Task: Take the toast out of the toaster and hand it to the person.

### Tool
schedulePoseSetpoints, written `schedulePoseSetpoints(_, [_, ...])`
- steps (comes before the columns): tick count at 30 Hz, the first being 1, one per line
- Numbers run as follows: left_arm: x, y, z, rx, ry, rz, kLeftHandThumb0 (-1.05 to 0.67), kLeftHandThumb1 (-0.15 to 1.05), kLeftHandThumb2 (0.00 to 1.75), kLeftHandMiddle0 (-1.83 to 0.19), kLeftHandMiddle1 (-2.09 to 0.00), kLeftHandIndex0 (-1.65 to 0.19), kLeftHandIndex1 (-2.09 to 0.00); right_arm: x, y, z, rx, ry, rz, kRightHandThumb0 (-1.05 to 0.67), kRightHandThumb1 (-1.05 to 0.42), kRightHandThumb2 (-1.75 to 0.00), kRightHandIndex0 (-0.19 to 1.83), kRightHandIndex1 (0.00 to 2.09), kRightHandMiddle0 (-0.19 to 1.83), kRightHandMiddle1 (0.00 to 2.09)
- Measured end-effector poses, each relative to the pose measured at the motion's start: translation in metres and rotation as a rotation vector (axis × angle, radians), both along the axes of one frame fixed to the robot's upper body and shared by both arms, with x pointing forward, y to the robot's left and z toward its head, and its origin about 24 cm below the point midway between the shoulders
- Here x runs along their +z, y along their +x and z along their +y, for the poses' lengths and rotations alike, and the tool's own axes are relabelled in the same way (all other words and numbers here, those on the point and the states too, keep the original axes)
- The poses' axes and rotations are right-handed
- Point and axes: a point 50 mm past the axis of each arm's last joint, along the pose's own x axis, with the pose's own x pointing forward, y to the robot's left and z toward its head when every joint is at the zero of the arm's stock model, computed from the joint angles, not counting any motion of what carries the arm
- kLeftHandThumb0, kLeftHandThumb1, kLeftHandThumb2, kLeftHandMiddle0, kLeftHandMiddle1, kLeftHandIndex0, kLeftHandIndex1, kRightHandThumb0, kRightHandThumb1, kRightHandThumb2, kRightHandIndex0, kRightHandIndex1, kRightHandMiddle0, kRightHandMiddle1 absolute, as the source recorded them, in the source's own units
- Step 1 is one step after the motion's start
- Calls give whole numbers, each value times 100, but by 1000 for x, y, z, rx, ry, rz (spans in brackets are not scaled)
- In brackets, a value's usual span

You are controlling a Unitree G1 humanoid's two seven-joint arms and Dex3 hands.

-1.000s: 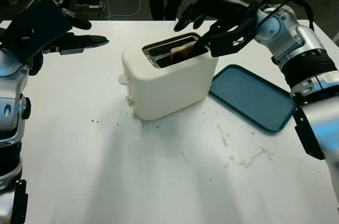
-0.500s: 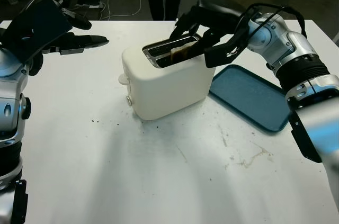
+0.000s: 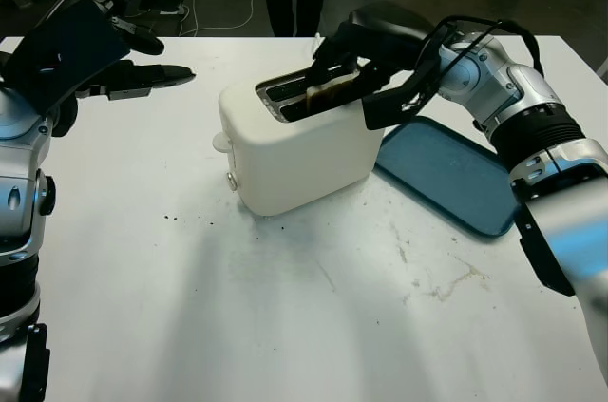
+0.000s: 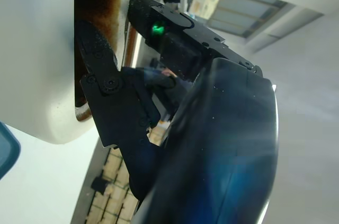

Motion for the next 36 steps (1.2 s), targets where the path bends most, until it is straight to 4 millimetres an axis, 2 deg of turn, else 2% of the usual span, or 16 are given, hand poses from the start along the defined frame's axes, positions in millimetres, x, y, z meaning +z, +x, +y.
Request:
schedulePoseSetpoints(2, [0,0,0,0,0,0,-32,80,0,-1,-129,-11,-83,0,0,0,0,1,-3,-50,-69,0,113,108,132,12])
schedulePoseSetpoints(4, [0,0,0,0,0,0,-32,80,0,0,-129,-11,-83,-1,0,1,0,-6,-17,-59,-73,-1,114,135,139,21])
schedulePoseSetpoints(5, [0,0,0,0,0,0,-32,80,0,0,-130,-11,-83,-2,0,1,0,-9,-29,-63,-75,0,112,157,131,50])
schedulePoseSetpoints(7, [0,0,0,1,0,0,-32,80,0,0,-130,-11,-83,-3,-1,2,9,-5,-54,-66,-80,-1,115,171,108,117])
schedulePoseSetpoints(10, [0,0,0,2,-1,-1,-31,80,0,0,-129,-10,-82,-4,-2,2,23,-2,-97,-66,-86,-1,118,174,98,151])
schedulePoseSetpoints(17, [-1,0,0,3,-1,0,-31,80,0,-1,-129,-11,-82,-9,-2,1,17,-12,-147,-62,-92,-8,112,175,100,134])
schedulePoseSetpoints(19, [-1,0,0,6,-2,-1,-31,80,0,-1,-129,-11,-82,-10,-2,1,15,-16,-158,-63,-92,-10,111,175,99,144])
schedulePoseSetpoints(21, [-1,0,0,7,-2,-2,-30,80,0,-1,-129,-11,-82,-10,-2,0,15,-9,-169,-62,-92,-8,114,175,94,166])
schedulePoseSetpoints(26, [-1,0,1,9,-3,-1,-29,80,0,0,-129,-10,-82,-8,-1,-5,0,17,-173,-59,-92,-6,113,175,89,174])
schedulePoseSetpoints(30, [-1,0,1,10,-4,-2,-28,80,0,0,-129,-10,-82,3,1,-9,-26,56,-189,-58,-92,-9,113,175,88,175])
schedulePoseSetpoints(33, [-2,0,0,8,-11,-2,-28,80,0,-1,-130,-10,-83,19,2,-13,-41,135,-199,-56,-92,-6,114,174,91,174])
schedulePoseSetpoints(36, [-3,0,0,6,-14,-1,-29,80,0,-1,-131,-10,-83,34,3,-20,-57,242,-187,-52,-92,-4,116,162,93,171])
